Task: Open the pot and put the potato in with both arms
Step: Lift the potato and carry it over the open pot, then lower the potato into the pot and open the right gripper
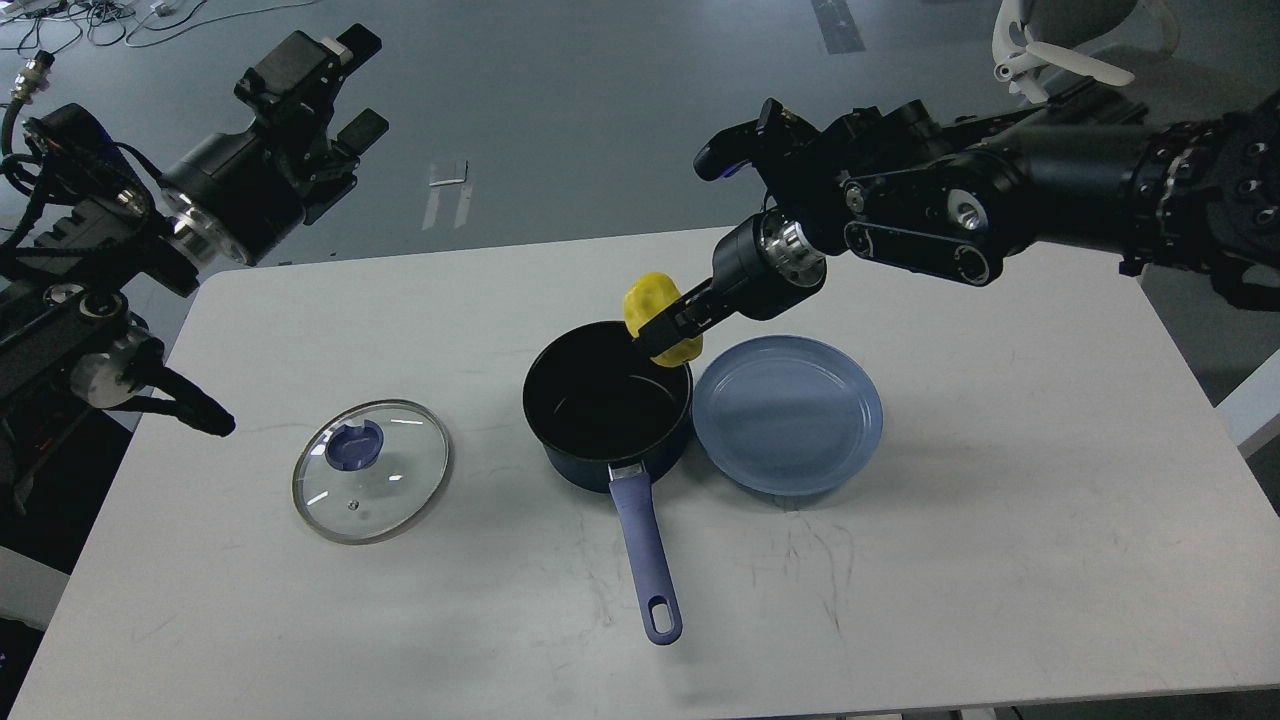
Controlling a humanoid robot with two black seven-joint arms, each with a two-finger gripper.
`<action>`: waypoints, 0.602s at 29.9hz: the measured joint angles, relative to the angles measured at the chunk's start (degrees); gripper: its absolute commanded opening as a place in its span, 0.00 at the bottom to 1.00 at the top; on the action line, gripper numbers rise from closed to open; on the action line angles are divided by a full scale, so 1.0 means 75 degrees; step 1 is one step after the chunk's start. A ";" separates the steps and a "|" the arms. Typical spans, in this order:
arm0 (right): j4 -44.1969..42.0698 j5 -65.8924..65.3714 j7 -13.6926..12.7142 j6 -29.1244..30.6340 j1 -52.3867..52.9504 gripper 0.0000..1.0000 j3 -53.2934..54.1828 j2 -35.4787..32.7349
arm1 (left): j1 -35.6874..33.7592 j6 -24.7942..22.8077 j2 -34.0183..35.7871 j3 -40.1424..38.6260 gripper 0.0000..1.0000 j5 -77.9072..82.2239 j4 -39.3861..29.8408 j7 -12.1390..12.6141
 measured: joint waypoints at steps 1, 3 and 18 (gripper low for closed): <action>-0.0049 0.0014 0.0000 -0.0001 -0.0027 0.25 0.0000 0.0032 | 0.0000 -0.0002 0.0017 -0.0001 0.97 -0.0002 -0.0018 0.0003; -0.0159 0.0039 0.0000 -0.0002 -0.0099 0.25 0.0004 0.0061 | -0.0002 -0.0005 0.0044 -0.0006 0.98 -0.0002 -0.0047 0.0031; -0.0824 0.0110 0.0000 -0.0002 -0.0914 0.25 0.0237 0.0074 | 0.0009 -0.0006 0.0104 -0.0062 0.98 -0.0010 -0.0088 0.0118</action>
